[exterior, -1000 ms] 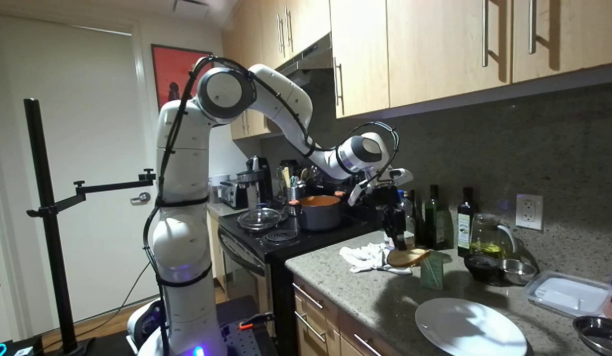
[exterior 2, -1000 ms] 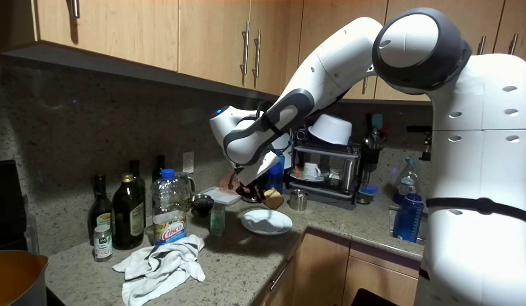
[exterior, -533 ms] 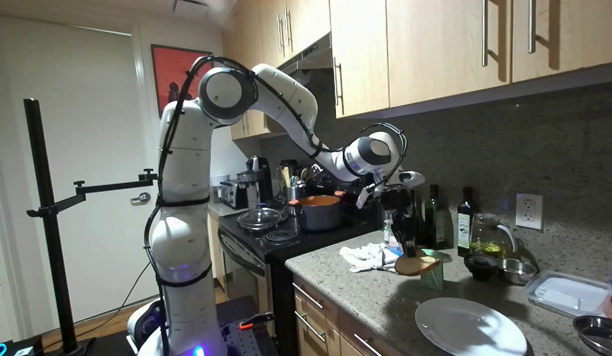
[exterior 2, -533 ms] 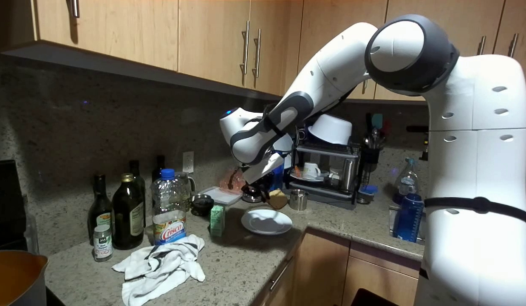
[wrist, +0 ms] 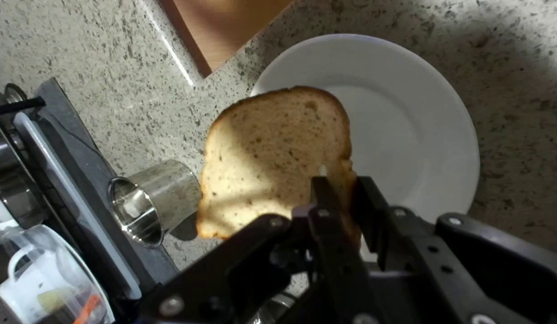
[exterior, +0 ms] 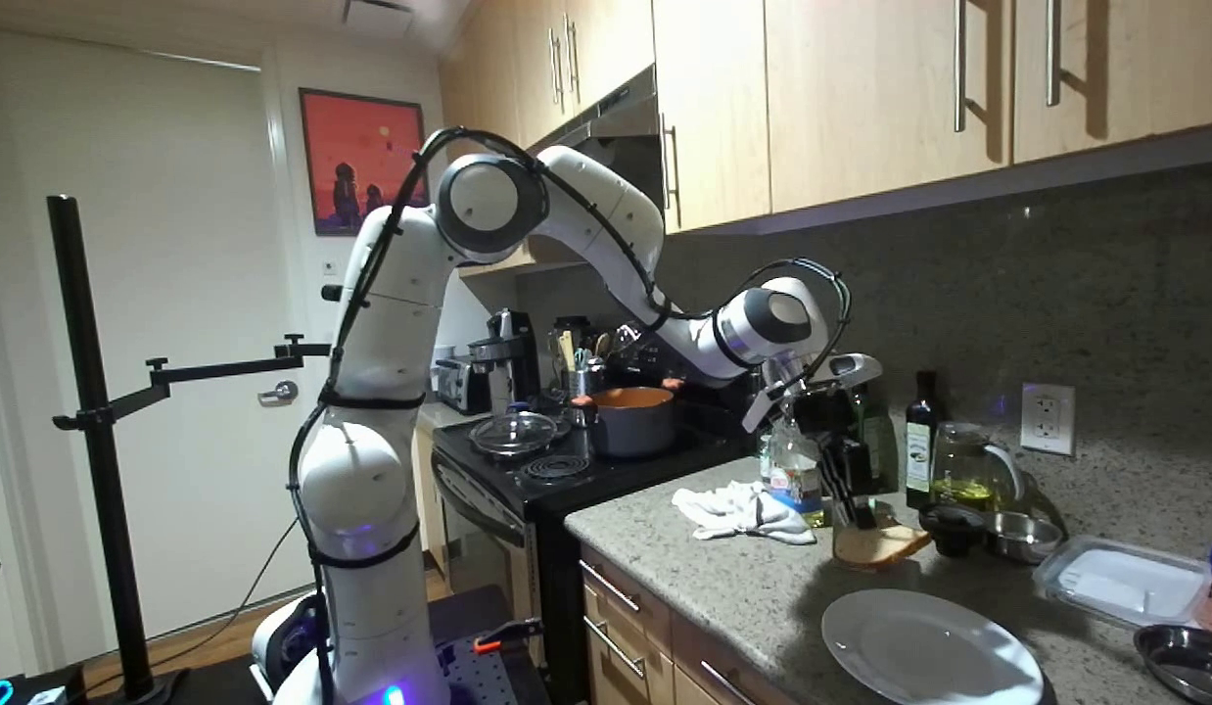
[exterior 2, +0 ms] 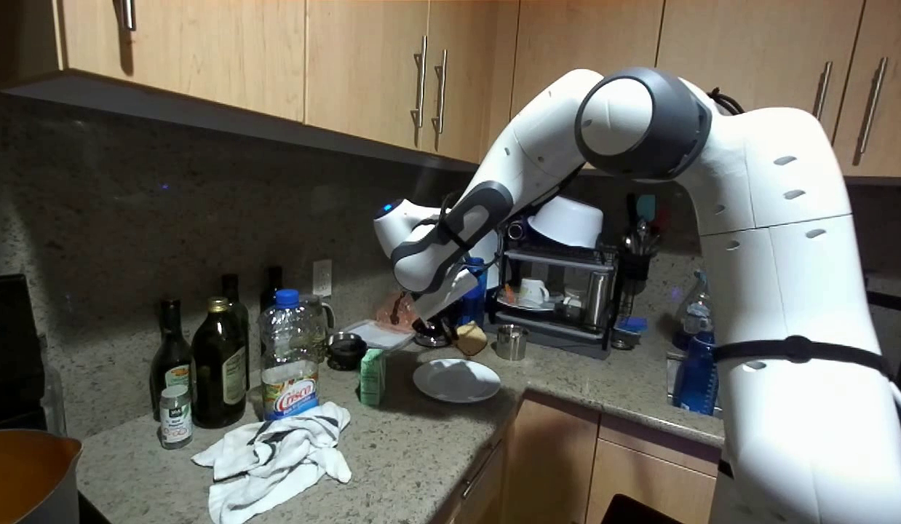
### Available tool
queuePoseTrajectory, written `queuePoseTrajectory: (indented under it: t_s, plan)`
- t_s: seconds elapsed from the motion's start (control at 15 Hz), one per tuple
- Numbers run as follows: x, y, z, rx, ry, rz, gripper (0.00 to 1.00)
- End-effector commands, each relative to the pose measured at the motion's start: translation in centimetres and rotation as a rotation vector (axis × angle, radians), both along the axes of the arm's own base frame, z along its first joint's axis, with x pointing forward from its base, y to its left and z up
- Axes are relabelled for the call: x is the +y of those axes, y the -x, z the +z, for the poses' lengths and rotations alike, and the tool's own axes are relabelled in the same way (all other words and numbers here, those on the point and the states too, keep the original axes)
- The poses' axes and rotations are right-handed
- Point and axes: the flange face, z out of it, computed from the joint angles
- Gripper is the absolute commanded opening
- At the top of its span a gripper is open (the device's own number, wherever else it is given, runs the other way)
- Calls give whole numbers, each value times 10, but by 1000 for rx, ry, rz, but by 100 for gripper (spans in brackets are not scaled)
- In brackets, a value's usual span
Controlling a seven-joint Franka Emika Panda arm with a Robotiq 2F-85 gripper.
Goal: Pick up the slice of bread from the left side of the counter and place it on the white plate
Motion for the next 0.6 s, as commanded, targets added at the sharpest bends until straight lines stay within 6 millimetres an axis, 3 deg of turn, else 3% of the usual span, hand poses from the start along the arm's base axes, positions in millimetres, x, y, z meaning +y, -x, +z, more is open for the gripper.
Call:
queuePoseTrajectory:
  t_s: [0.0,0.27,0.4,0.47,0.53]
  plan:
    - [-7,-19,-21,26,9,-23,5]
    - [-6,-25,-46,60,-4,-24,5]
    - [-5,-23,-48,59,-28,-16,5]
    - [-5,-20,-53,62,-9,-17,19]
    - [-4,-20,-55,64,-15,-21,19]
